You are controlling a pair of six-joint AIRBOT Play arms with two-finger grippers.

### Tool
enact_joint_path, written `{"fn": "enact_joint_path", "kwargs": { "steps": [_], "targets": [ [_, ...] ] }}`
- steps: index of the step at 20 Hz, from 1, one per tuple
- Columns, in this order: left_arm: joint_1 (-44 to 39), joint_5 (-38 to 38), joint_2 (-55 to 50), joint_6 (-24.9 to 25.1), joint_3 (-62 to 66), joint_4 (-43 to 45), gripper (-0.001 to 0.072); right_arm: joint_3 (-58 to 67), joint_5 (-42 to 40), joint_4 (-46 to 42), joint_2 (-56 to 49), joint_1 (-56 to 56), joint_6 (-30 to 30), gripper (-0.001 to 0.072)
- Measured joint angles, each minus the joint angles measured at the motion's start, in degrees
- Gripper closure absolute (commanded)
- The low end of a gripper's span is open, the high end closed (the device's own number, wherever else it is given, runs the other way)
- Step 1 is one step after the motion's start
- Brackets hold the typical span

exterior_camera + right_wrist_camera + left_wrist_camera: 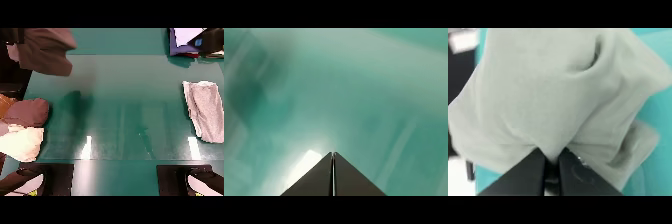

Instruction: Fold the shirts.

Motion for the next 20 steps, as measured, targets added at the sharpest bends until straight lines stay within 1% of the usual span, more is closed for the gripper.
{"fn": "enact_joint_path", "kwargs": {
  "steps": [3,5,6,7,8,9,11,13,16,18,20],
  "targets": [
    [-10.8,-4.4,0.5,1.0,0.3,-0.2,0.0682,3.9,-0.3,0.0,0.0,-0.1,0.0,0.0696],
    [-18.3,-6.0,-1.7,1.3,-0.7,-0.8,0.0679,5.7,-0.4,0.0,0.0,-0.1,0.0,0.0696],
    [-21.9,-6.4,-3.6,1.4,-1.4,-1.6,0.0609,6.4,-0.4,0.0,0.0,-0.1,0.0,0.0697],
    [-24.9,-6.3,-5.6,1.6,-1.9,-2.4,0.0287,7.1,-0.4,-0.1,0.0,-0.1,0.0,0.0696],
    [-27.7,-5.8,-7.9,2.0,-2.5,-3.7,0.0125,7.7,-0.3,0.0,0.0,-0.1,0.0,0.0696],
    [-29.7,-5.1,-10.2,2.2,-2.9,-4.9,0.0163,8.3,-0.2,0.0,0.0,-0.1,0.0,0.0697],
    [-32.0,-3.1,-14.3,2.5,-3.4,-6.6,0.0164,9.3,0.1,0.0,0.0,-0.1,0.0,0.0697],
    [-31.6,-2.1,-16.5,1.6,-3.7,-6.4,0.0165,9.8,0.5,0.0,0.2,-0.1,0.0,0.0697],
    [-25.5,-2.5,-17.7,-1.7,-4.0,-5.8,0.0165,10.1,1.2,0.0,0.3,-0.1,0.0,0.0696],
    [-19.6,-1.9,-18.1,-3.4,-5.5,-8.0,0.0165,10.3,1.6,0.0,0.3,-0.1,0.0,0.0697],
    [-13.8,0.9,-18.5,-4.4,-8.9,-13.3,0.0164,10.3,1.8,0.0,0.3,-0.1,0.0,0.0697]
  ]
}}
